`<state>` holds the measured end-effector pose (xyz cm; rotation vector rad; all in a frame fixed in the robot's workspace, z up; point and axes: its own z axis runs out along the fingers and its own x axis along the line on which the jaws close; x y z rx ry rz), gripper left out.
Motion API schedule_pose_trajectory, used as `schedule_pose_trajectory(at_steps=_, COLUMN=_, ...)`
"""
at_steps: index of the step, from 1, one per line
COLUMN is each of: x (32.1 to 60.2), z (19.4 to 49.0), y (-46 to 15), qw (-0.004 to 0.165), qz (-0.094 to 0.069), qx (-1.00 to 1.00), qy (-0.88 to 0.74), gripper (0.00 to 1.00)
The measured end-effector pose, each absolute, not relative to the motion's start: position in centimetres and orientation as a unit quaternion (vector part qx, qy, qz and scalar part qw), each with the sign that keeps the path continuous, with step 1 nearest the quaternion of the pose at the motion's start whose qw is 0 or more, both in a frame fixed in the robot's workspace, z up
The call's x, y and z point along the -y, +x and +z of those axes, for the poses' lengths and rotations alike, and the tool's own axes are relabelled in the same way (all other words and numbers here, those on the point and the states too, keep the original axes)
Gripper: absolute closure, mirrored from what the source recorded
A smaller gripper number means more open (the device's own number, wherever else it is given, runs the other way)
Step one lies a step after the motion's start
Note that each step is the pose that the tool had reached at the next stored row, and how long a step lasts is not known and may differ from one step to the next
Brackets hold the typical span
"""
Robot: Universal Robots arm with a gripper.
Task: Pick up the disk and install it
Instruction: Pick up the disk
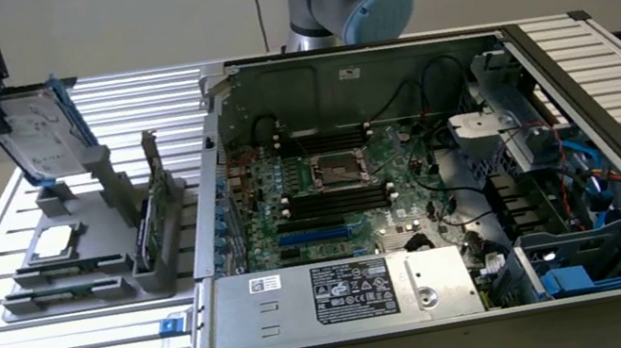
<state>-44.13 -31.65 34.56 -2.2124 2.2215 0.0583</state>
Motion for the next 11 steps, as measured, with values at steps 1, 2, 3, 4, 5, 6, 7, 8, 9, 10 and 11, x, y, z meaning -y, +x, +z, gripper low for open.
schedule_pose_trajectory(at_steps=1, x=31.6, z=35.0, y=-44.1, qw=0.003, qz=0.019, qx=-0.708, qy=-0.706, gripper=0.67)
schedule_pose_trajectory(at_steps=2, x=31.7, z=35.5, y=-44.1, qw=0.003, qz=0.019, qx=-0.708, qy=-0.706, gripper=0.67)
schedule_pose_trajectory(at_steps=3, x=31.6, z=35.9, y=-44.1, qw=0.003, qz=0.019, qx=-0.708, qy=-0.706, gripper=0.67)
schedule_pose_trajectory(at_steps=4, x=31.7, z=36.4, y=-44.0, qw=0.003, qz=0.019, qx=-0.708, qy=-0.706, gripper=0.67)
schedule_pose_trajectory(at_steps=5, x=31.7, z=36.8, y=-43.9, qw=0.003, qz=0.019, qx=-0.708, qy=-0.706, gripper=0.67)
schedule_pose_trajectory(at_steps=6, x=31.7, z=37.3, y=-43.7, qw=0.003, qz=0.019, qx=-0.708, qy=-0.706, gripper=0.67)
schedule_pose_trajectory(at_steps=7, x=31.7, z=37.8, y=-43.5, qw=0.003, qz=0.019, qx=-0.708, qy=-0.706, gripper=0.67)
schedule_pose_trajectory(at_steps=8, x=31.7, z=38.2, y=-43.3, qw=0.003, qz=0.019, qx=-0.708, qy=-0.706, gripper=0.67)
schedule_pose_trajectory(at_steps=9, x=31.7, z=38.6, y=-43.0, qw=0.002, qz=0.019, qx=-0.708, qy=-0.706, gripper=0.67)
schedule_pose_trajectory(at_steps=10, x=31.7, z=39.1, y=-42.7, qw=0.002, qz=0.02, qx=-0.708, qy=-0.706, gripper=0.67)
schedule_pose_trajectory(at_steps=11, x=31.7, z=39.6, y=-42.4, qw=0.002, qz=0.02, qx=-0.708, qy=-0.706, gripper=0.67)
